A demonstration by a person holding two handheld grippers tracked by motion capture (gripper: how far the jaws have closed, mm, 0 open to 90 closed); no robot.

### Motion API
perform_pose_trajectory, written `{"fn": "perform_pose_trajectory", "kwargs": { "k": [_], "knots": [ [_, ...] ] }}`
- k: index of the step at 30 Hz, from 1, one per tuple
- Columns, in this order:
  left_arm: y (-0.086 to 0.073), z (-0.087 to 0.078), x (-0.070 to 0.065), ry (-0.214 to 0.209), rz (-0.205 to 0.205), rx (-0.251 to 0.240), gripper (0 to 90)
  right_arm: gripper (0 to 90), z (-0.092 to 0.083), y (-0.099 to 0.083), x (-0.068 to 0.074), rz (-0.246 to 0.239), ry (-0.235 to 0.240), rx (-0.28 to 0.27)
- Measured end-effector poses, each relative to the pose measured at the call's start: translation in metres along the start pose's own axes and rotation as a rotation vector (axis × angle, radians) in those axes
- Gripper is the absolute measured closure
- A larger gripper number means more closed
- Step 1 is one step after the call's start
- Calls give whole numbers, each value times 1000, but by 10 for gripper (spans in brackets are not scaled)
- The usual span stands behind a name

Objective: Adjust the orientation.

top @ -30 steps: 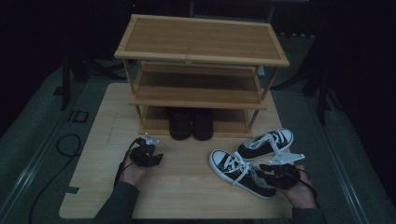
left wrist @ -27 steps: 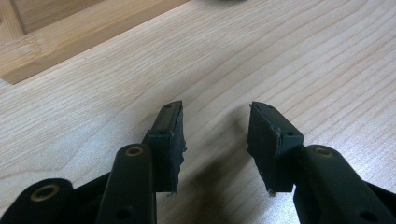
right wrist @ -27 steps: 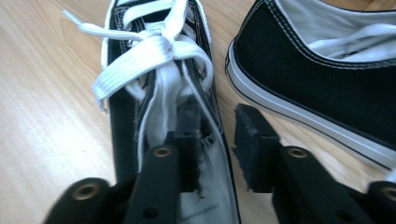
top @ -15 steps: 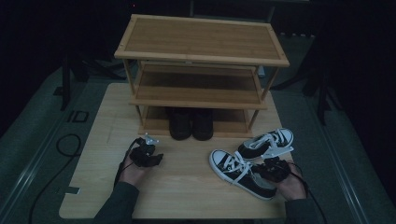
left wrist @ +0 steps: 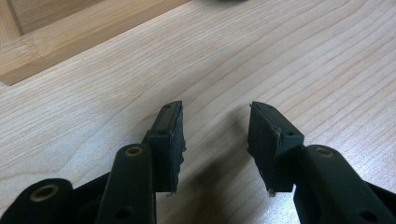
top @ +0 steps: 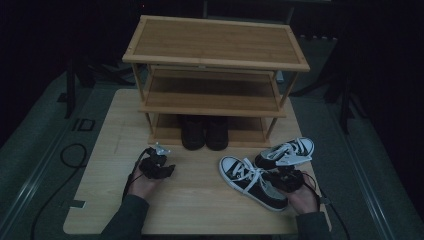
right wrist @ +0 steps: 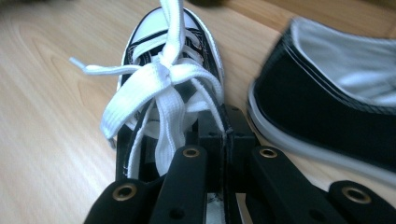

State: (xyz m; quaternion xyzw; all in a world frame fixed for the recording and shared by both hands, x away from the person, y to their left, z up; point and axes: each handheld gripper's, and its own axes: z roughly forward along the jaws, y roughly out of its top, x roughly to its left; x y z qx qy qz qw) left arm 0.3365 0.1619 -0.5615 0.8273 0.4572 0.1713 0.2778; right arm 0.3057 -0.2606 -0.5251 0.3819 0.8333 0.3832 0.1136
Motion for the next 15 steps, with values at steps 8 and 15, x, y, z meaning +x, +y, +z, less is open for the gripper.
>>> {"fn": "perform_pose_trajectory", "kwargs": {
  "k": [8,15],
  "knots": [
    [0,0,0,0,2,1,559,880,18,16,12,33,-2,-26],
    [0,0,0,-2,2,1,559,876,20,17,23,6,21,6]
  ]
}}
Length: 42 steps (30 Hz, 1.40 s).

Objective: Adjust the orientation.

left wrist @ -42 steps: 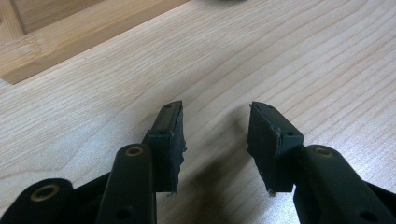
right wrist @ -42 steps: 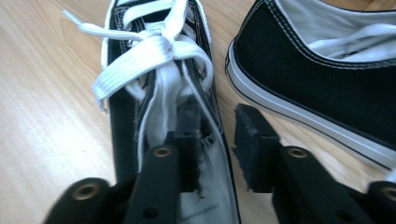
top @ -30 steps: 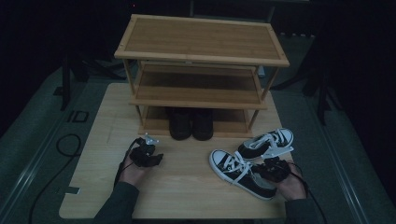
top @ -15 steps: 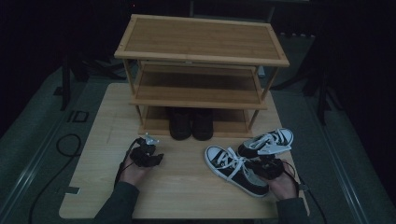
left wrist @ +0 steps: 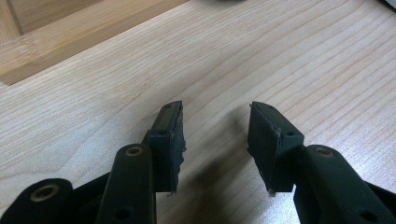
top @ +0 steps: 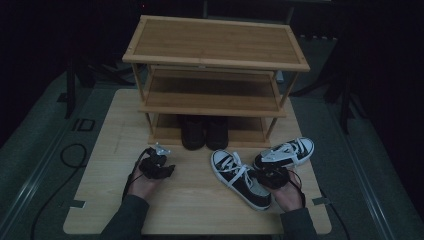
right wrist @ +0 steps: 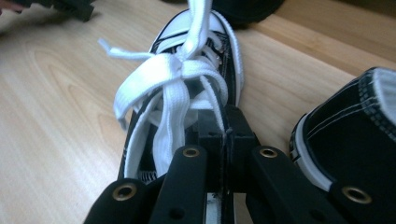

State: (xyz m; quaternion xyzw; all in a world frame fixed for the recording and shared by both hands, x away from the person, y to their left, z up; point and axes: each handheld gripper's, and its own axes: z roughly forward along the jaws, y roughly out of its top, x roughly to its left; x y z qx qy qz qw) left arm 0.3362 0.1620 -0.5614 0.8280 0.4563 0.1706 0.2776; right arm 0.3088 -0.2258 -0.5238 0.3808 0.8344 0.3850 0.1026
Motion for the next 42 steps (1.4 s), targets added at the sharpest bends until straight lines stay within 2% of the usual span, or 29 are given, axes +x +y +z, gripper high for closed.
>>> {"fn": "perform_pose_trajectory", "kwargs": {
  "k": [5,7,8,10,11,13,18,22,27,42],
  "knots": [
    [0,0,0,-1,-2,-1,559,842,-2,-5,2,-46,12,36],
    [0,0,0,-1,-1,-1,559,825,-3,-6,2,-48,13,42],
    [0,0,0,-1,-1,-1,559,797,-7,-8,1,-50,35,25],
    [0,0,0,-1,-2,-1,559,785,-10,-8,1,-49,41,20],
    [0,0,0,-1,-2,-2,558,746,-15,-7,0,-60,46,14],
    [0,0,0,-1,-2,-3,553,737,-18,-7,0,-66,44,12],
    [-1,0,1,-2,-4,-5,552,712,-38,-4,-4,-81,15,-19],
    [-1,0,1,-3,-4,-5,553,702,-45,-1,-13,-61,-12,-42],
    [-1,0,1,-3,-4,-6,553,694,-43,4,-26,-31,-54,-42],
    [-1,0,1,-2,-4,-9,551,729,-27,22,-42,-7,-106,-15]
  ]
}}
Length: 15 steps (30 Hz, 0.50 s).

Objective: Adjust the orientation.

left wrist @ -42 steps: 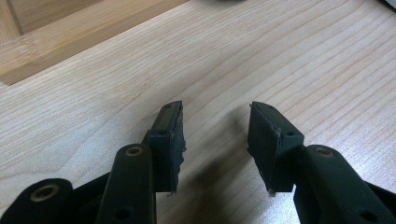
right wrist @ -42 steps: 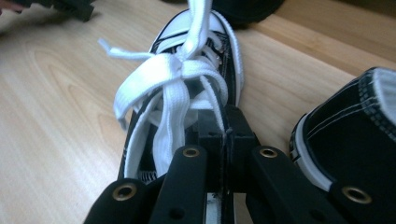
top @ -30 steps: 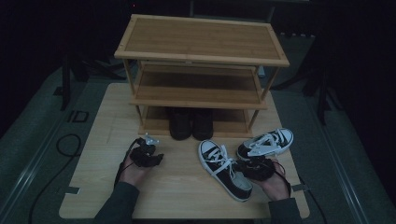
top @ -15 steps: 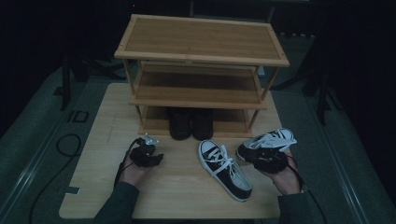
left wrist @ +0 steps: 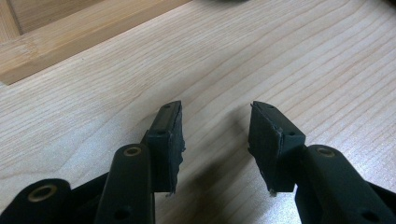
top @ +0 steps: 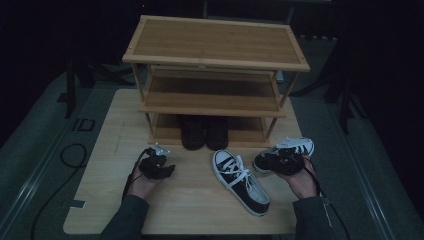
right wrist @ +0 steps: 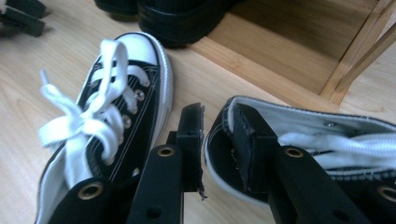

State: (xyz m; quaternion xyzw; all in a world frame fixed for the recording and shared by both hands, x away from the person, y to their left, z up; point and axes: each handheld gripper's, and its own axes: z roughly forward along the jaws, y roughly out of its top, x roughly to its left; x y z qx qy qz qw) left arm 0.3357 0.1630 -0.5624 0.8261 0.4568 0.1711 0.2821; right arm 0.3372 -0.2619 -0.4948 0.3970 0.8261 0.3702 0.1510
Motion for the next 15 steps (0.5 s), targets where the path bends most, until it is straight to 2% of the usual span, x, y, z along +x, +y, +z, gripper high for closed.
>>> {"fn": "perform_pose_trajectory", "kwargs": {
  "k": [7,11,15],
  "knots": [
    [0,0,0,-2,-3,-3,551,732,13,5,-8,26,-21,26],
    [0,0,0,-3,-3,-4,550,743,22,4,-9,29,-1,49],
    [0,0,0,-4,-3,-5,550,788,20,4,-8,18,0,45]
  ]
}}
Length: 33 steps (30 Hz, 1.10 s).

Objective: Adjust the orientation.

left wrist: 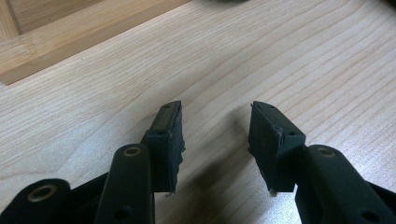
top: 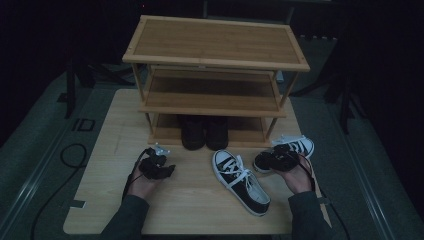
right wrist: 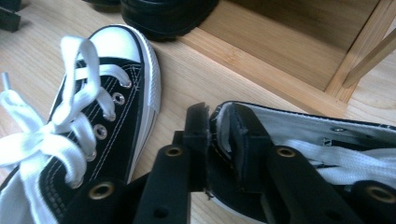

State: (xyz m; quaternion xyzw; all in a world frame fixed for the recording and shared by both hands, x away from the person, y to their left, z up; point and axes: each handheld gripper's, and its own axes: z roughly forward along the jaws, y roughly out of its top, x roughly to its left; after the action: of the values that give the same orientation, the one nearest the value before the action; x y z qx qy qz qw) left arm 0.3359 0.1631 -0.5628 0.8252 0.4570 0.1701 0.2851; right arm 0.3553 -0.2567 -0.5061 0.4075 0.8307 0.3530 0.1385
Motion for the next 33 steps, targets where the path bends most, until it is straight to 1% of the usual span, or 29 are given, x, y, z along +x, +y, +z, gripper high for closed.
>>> {"fn": "perform_pose_trajectory", "kwargs": {
  "k": [3,7,10,13,16,28,30,33],
  "knots": [
    [0,0,0,0,0,-1,544,816,-3,0,1,-9,2,-1],
    [0,0,0,-1,-1,-2,543,833,-7,-1,2,-27,11,12],
    [0,0,0,-3,-1,-6,542,858,-12,-1,6,-49,-4,18],
    [0,1,0,-3,-1,-7,541,863,-17,-2,12,-87,-24,48],
    [0,1,0,-2,-1,-8,541,865,-19,-4,12,-97,-22,56],
    [-1,0,0,-2,0,-6,540,865,-40,-23,10,-119,38,76],
    [-1,0,0,-3,0,-7,540,865,-43,-26,9,-112,46,74],
    [-1,0,0,-3,2,-7,540,862,-48,-32,4,-95,70,64]
  ]
}}
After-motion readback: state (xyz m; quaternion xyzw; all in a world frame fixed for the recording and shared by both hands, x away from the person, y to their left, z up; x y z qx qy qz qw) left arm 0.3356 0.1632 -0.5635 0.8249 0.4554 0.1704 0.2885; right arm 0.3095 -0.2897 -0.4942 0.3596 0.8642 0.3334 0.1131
